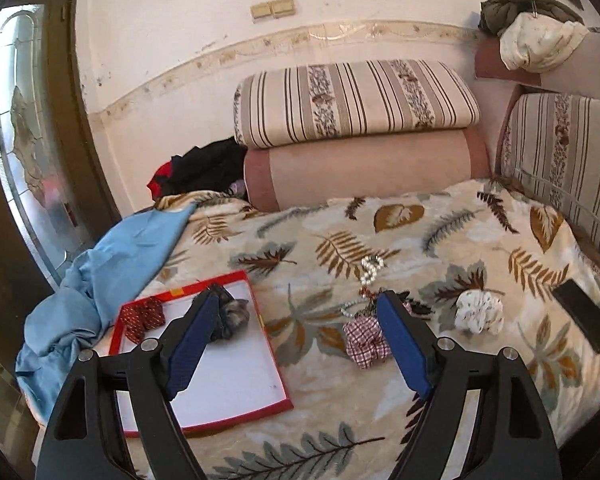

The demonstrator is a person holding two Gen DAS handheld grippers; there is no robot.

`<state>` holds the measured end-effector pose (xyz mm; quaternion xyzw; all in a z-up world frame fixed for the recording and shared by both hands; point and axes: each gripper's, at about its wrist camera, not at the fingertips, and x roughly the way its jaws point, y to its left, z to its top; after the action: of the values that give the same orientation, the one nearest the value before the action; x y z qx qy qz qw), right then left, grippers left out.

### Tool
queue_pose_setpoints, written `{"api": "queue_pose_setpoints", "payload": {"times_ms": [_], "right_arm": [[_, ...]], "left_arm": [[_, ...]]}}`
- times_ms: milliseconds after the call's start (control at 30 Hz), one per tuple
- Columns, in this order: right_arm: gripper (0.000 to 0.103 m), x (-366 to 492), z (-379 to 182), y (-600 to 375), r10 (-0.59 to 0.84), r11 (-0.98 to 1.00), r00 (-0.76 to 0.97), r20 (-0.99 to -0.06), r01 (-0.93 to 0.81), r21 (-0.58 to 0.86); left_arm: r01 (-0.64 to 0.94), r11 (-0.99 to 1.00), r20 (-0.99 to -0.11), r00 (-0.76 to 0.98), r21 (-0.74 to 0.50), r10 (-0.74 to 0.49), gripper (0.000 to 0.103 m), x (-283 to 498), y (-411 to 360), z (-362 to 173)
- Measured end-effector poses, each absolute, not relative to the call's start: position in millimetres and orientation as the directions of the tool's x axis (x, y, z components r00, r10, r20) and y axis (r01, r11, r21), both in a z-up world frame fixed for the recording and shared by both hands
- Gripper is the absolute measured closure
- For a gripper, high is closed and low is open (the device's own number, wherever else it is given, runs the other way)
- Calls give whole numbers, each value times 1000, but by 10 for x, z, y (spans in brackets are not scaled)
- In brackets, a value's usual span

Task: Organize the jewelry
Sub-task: 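Move both open tools back to the remaining scrunchies on the blanket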

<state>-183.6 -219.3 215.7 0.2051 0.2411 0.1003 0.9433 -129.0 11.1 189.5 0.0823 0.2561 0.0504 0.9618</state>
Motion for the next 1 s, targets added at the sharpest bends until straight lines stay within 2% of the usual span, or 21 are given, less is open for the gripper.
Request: {"api": "queue_pose_setpoints", "payload": {"times_ms": [133, 333, 467, 600, 767, 1000], "right_arm": [[21, -1949, 2187, -2348, 293, 878, 872, -393, -82, 472], [21, -2076, 2227, -2405, 292, 879, 879, -378, -92, 467], [21, -2113, 2253, -2424, 284, 885, 881, -379, -88, 457], [20, -2123, 2261, -2486, 255, 893, 887, -384, -64, 445], [19, -2043, 2132, -2532, 214, 907, 876, -432, -14, 421], [19, -1600, 1866, -2487, 210, 921, 836, -508, 5, 391]], "left_arm": [[-124, 964, -433, 874, 237, 219, 22, -1403, 22, 2087], [-236, 896, -252, 904, 376, 344, 19, -1654, -329, 2354], [-221, 894, -189, 931, 390, 313, 16, -1788, -571, 2517], [-136, 917, -226, 946, 374, 233, 13, -1758, -693, 2523], [-86, 932, -303, 932, 353, 201, 13, -1547, -578, 2257], [41, 991, -513, 858, 125, 29, 13, -967, 220, 1887]]}}
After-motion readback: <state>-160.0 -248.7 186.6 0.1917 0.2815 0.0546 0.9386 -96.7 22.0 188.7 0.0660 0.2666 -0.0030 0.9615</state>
